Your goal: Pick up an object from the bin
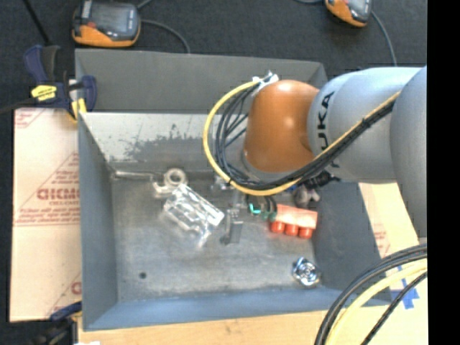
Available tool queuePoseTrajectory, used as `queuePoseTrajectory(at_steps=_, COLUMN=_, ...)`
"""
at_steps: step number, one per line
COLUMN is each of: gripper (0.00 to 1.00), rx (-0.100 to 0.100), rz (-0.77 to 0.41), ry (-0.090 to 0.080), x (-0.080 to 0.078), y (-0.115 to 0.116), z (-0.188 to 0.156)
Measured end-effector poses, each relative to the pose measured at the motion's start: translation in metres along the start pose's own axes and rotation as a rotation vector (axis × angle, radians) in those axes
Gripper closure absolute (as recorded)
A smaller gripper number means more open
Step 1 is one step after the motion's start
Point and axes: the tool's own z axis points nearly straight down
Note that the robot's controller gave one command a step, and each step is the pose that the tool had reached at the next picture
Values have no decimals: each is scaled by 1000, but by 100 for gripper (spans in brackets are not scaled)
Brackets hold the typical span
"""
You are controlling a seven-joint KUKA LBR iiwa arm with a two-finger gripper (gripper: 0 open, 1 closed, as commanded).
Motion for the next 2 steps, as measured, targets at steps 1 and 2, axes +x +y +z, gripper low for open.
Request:
queuePoseTrajectory(at_steps=1, gripper=0, rx=-1, rz=24, ry=-10, x=-30, y=59, z=78)
queuePoseTrajectory(at_steps=2, gripper=0, rx=0, rz=231, ry=-6, x=-14, y=40, z=45)
